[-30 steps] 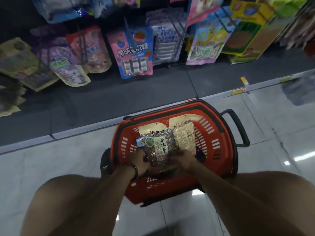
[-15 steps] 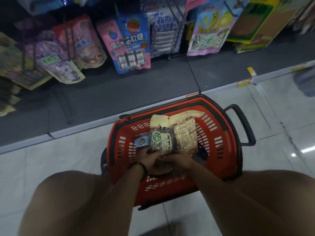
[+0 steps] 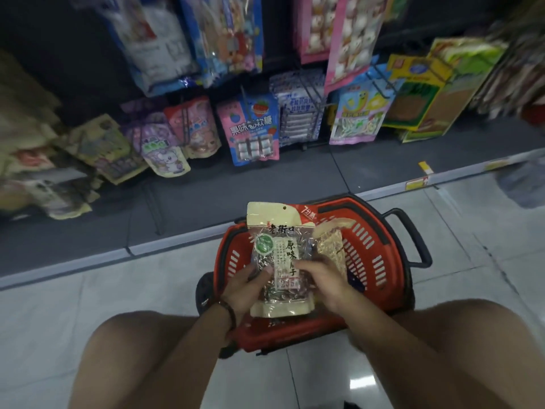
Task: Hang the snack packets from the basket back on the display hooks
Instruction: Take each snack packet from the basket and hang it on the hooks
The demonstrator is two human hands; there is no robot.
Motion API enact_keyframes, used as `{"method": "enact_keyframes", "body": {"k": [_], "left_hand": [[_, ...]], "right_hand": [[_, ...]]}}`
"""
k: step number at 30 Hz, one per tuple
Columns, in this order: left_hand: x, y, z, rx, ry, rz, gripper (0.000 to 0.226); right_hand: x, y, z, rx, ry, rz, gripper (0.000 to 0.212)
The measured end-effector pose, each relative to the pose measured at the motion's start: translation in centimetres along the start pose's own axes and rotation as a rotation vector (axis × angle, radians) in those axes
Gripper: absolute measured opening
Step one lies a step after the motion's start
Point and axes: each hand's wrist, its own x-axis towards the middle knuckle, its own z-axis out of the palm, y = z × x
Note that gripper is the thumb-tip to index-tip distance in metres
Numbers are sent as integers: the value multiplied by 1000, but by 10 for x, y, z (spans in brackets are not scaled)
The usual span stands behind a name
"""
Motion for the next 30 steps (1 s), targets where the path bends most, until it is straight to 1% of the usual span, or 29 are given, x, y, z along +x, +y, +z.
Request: {"method": "enact_keyframes", "body": {"k": [3, 5, 7, 8, 10, 12, 16, 19, 20, 22, 25, 26, 27, 28, 29, 30], "left_hand": [[-34, 3, -15, -203, -34, 0, 66], [-49, 15, -25, -234, -83, 51, 57], [-66, 34, -32, -217, -86, 130, 41], [-74, 45, -35, -227, -87, 177, 37], [-91, 69, -39, -206, -82, 258, 36], [-109, 91, -43, -211, -66, 311, 42], [-139, 120, -63, -290, -17, 366, 71], [-156, 141, -80, -321, 40, 435, 104], [-163, 151, -87, -337, 66, 468, 109], [-177, 174, -99, -331, 130, 503, 104], [-196, 207, -118, -267, 106, 561, 83], [-203, 216, -123, -231, 114, 583, 73], [-207, 222, -129, -214, 128, 597, 62], [-208, 227, -133, -215, 139, 609, 52], [-212, 233, -136, -226, 156, 606, 48], [-216, 237, -140, -217, 190, 618, 54]], "right_hand": [[-35, -22, 7, 78, -170, -31, 65], [-55, -34, 13, 94, -234, -84, 67], [-74, -49, 23, 99, -209, -150, 77], [-83, -59, 28, 87, -202, -183, 80], [-98, -80, 37, 76, -196, -284, 79], [-117, -105, 47, 44, -207, -345, 73], [-167, -152, 74, -82, -201, -473, 40], [-191, -183, 92, -172, -198, -548, 33], [-195, -193, 97, -186, -217, -575, 35], [-202, -211, 110, -209, -242, -605, 46], [-201, -232, 127, -188, -262, -680, 91], [-199, -238, 132, -159, -280, -679, 100], [-198, -243, 137, -138, -282, -670, 101], [-201, -249, 141, -112, -295, -657, 96], [-211, -255, 148, -99, -296, -641, 86], [-216, -262, 154, -100, -299, -635, 75]]}}
